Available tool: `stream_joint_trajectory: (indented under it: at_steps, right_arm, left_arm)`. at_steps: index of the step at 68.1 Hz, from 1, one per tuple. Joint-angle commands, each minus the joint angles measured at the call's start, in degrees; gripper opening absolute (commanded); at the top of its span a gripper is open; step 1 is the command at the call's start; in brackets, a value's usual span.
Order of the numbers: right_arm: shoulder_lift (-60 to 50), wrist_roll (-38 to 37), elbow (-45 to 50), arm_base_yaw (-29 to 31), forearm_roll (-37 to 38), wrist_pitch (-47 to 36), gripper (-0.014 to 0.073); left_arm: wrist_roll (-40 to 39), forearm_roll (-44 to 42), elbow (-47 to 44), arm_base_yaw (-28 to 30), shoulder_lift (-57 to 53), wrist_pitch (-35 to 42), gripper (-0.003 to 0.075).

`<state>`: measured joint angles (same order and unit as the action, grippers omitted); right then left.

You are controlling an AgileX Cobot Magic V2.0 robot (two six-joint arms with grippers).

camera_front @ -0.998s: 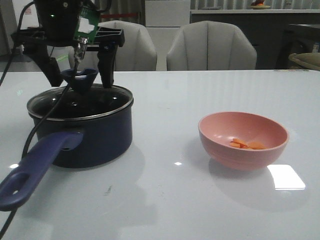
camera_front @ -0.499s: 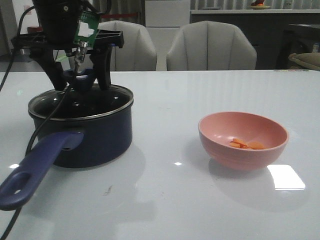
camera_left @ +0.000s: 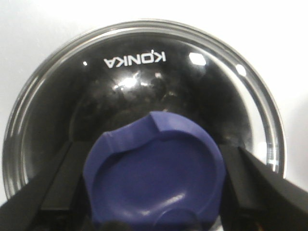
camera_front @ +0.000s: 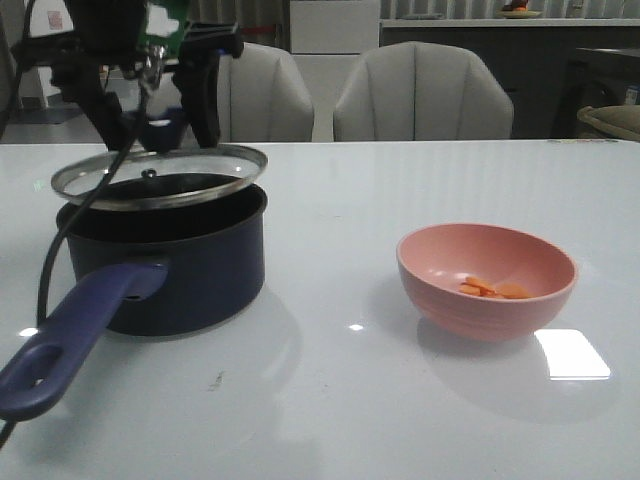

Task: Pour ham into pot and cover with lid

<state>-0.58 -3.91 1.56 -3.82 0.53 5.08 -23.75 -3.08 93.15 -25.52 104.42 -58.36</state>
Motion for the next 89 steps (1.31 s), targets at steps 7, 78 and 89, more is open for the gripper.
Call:
stream_joint_trajectory:
  at_steps: [7,78,89]
  right_arm:
    - [-1.16,-0.06,-0.32,-0.10,0.46,-5.08,0.0162]
    - [-1.16,-0.06,-0.32,-0.10,0.46,-5.08,0.0162]
    - [-1.16,-0.06,-0.32,-0.10,0.46,-5.08,0.0162]
  left_arm:
    - [3.37,-0.83,1.86,2.70,-6.68,0.40,0.0298]
    - [25.58,12.48,-29.24,34.15,-8.53,19.80,0.0302]
    - [25.79,12.48,-29.24,34.15,-6.21,21.38,0.0304]
